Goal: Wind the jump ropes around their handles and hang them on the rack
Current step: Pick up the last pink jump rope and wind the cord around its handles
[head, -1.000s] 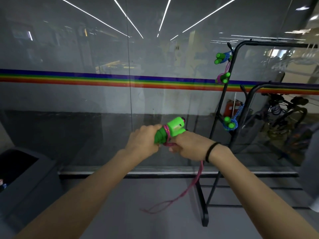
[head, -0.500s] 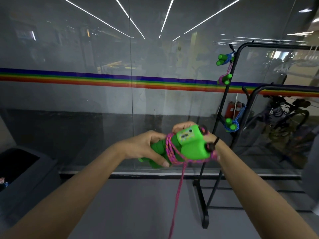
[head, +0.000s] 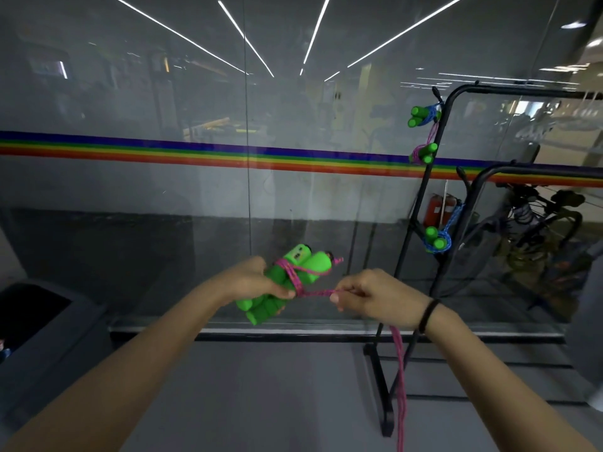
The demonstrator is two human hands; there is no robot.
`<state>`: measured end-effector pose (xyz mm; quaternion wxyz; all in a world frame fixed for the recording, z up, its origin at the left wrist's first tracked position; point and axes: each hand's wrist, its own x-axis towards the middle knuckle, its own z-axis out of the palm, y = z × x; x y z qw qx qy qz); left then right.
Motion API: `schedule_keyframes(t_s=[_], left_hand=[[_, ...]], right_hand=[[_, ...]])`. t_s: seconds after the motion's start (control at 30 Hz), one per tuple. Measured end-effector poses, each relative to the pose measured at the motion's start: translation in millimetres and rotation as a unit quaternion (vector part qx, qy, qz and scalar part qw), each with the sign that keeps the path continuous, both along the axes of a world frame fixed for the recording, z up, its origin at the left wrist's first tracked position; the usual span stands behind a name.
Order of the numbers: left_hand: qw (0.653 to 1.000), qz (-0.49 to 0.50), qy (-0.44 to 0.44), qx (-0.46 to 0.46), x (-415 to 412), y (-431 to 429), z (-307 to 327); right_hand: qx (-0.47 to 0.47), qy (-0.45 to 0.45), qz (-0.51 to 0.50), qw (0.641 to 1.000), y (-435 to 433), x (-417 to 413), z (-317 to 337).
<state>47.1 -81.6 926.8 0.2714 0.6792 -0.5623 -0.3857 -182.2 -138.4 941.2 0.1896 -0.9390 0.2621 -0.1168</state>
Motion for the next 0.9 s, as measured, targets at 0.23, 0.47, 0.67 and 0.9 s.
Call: schedule_keyframes(t_s=[0.23,0.47,0.67,0.9], left_hand=[[0.935,-0.154,-0.3,-0.111,-19,5,-4],[0.936,-0.269,-0.188,-0.126,-29,17,24],[0.965,-0.123,0.106,-0.208,-21,18,22],[0.946,0.14,0.198,-0.216,-23,1,10]], right_hand=[[-0.016,0.013,0.05,0.999,-9,6,18],[0.232,-0.133,0.125,0.955,-19,20,23],[0.381,-0.351,0.002,0.855,-23,27,-5],[0.189,-0.169,-0.048,0.966,-20,38,-13]])
